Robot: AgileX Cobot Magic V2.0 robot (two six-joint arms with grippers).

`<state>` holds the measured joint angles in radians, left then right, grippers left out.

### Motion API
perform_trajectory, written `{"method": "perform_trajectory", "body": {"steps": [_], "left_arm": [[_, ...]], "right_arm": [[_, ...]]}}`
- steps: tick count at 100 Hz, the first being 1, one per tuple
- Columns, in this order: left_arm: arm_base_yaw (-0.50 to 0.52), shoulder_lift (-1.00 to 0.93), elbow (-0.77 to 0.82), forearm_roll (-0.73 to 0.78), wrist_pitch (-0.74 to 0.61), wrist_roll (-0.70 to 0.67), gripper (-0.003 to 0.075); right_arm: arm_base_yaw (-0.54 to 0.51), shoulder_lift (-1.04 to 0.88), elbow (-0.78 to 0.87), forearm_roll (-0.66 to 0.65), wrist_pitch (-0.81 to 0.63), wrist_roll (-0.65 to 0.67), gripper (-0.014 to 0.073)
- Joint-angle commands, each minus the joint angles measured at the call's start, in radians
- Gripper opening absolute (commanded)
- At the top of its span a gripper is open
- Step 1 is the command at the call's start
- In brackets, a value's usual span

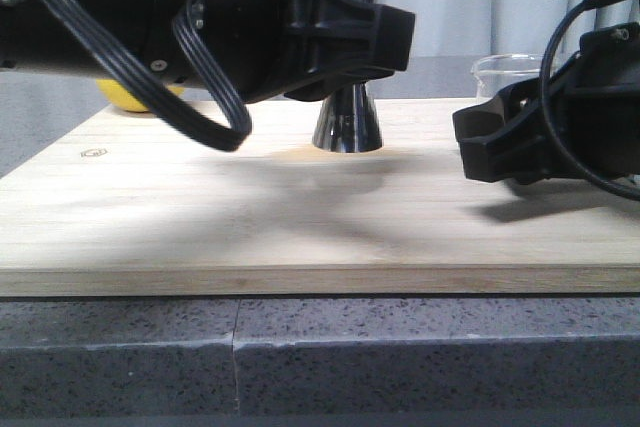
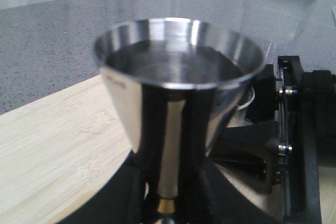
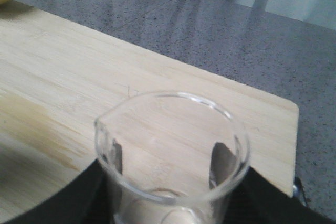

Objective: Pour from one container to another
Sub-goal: 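Lower the beaker with the right gripper back onto the board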

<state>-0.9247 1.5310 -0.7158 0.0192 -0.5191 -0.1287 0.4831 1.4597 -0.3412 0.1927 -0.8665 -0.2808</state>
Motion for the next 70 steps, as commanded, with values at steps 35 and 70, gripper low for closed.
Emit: {"method": "perform_trajectory", "body": {"steps": [35, 70], "left_arm": [[0.002, -0.044, -0.032, -0.002, -0.091, -0.002, -0.0019], [0.002, -0.044, -0.032, -0.002, -0.091, -0.002, -0.0019]], "right_arm": [[-0.001, -0.023, -0.023, -0.017, -0.059, 0.025, 0.0421], [-0.001, -0.025, -0.023, -0.017, -0.077, 0.025, 0.0582]]}}
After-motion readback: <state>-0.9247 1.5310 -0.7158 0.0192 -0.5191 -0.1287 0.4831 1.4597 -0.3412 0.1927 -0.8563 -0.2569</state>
